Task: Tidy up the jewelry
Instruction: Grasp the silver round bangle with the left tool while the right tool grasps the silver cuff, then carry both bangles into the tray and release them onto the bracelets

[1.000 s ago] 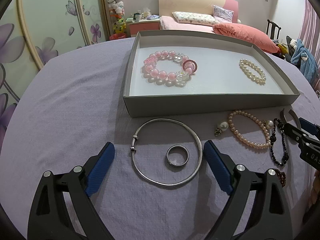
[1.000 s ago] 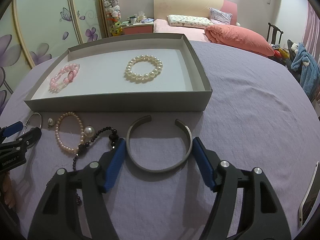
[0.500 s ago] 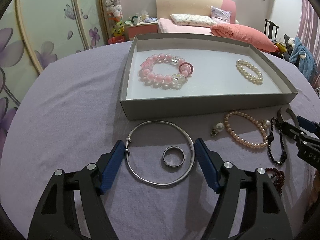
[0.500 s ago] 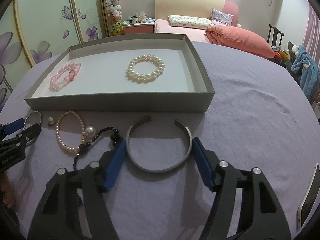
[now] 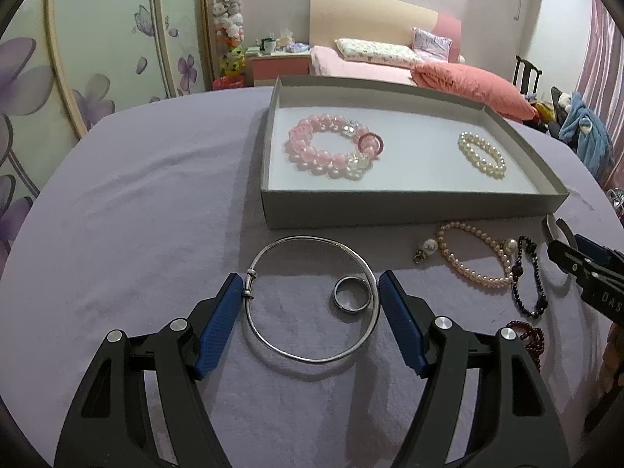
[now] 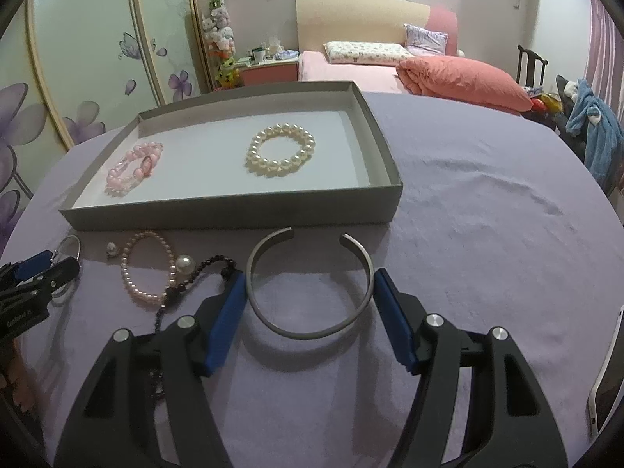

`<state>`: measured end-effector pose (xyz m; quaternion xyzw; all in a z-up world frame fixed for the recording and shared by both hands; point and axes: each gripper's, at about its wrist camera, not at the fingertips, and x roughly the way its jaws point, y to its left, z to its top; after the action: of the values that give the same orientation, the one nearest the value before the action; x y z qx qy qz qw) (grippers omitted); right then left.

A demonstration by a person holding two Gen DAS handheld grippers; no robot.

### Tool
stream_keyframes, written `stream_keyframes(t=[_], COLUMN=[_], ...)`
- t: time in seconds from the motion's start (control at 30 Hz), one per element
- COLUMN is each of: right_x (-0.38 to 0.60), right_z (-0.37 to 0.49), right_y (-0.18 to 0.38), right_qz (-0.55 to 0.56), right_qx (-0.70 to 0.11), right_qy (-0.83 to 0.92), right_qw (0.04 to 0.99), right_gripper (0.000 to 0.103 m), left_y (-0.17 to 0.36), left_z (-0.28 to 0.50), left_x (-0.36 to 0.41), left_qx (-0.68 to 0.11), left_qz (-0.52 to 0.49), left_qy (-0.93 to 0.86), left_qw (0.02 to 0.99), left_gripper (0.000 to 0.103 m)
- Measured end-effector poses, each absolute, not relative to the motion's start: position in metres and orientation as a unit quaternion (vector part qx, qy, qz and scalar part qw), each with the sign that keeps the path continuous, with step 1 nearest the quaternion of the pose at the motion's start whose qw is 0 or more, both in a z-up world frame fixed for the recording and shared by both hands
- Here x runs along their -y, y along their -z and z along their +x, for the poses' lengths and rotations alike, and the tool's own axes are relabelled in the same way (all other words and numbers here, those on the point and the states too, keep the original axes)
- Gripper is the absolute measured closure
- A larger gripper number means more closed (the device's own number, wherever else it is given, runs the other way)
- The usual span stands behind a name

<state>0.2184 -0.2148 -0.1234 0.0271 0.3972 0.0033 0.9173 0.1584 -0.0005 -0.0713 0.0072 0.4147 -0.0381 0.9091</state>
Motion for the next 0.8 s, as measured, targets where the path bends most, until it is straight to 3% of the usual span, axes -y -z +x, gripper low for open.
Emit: stream_keyframes(t=[0.47,0.8], right_x=[0.204,0.188], right_z=[0.183,0.143], right_y=[0.09,0.05], right_qz=[0.04,0.041], right_qx=[-0.329,-0.233], right_qy=[-0.034,-0.055], right_qw=[0.943,0.97], right_gripper=[0.039,0.039], left_y=[0.047,0.011], left_z=[0.131,0.093], left_x=[0.007,0.012], left_qx=[-0.342,-0.243], left_qz=[0.011,0.005], left_qy=[0.038,0.025], left_qw=[0.939,0.97], left_gripper=[0.032,0.032])
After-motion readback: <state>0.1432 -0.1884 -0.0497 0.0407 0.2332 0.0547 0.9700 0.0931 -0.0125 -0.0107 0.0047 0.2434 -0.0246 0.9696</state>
